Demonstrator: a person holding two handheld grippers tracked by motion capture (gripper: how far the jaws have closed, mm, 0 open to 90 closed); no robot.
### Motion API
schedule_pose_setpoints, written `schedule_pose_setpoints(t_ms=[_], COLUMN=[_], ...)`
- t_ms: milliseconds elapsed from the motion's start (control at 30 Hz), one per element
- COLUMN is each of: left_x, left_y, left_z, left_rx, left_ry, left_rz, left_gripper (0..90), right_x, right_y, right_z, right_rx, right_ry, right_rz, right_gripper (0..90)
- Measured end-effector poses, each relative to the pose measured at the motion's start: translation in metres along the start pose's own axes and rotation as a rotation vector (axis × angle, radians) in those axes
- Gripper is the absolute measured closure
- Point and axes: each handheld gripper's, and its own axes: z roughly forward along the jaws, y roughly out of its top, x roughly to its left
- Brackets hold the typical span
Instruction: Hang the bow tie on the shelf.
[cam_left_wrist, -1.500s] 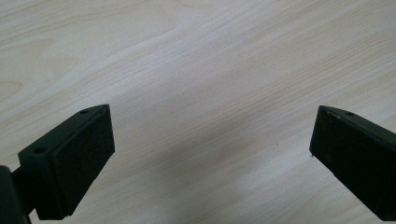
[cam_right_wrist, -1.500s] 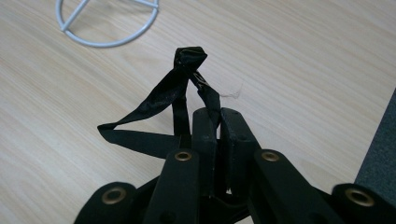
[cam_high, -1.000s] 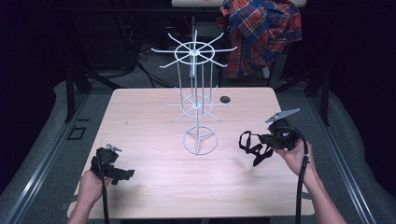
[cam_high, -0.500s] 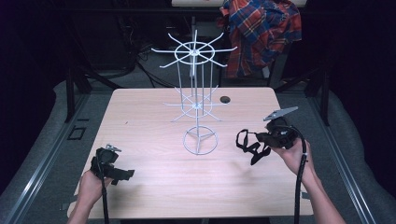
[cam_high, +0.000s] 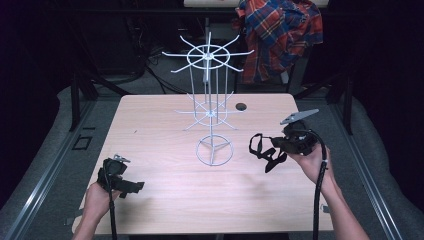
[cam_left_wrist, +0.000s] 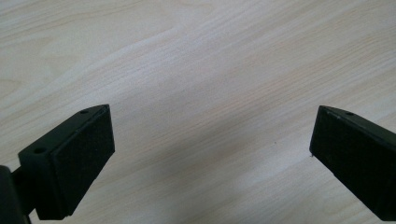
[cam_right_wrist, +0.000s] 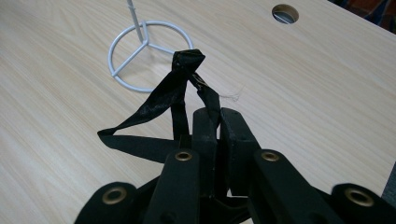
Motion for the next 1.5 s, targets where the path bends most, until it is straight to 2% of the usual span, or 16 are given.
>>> schedule_pose_setpoints(t_ms=[733,1500], left_x=[-0.001,-0.001], left_y=[0.001,0.001], left_z=[0.001,0.001], left_rx=[0.004,0.006], left_ry=[-0.002,-0.005], left_rz=[0.003,0.002], left_gripper=[0.0,0.0], right_x=[0.003,0.003], right_y=[0.014,0.039], right_z=[-0.003,-0.005], right_rx=[-0.039,-0.099], right_ry=[0.009,0.005], right_rz=[-0.001,0.001], right_gripper=[84.7,85.1])
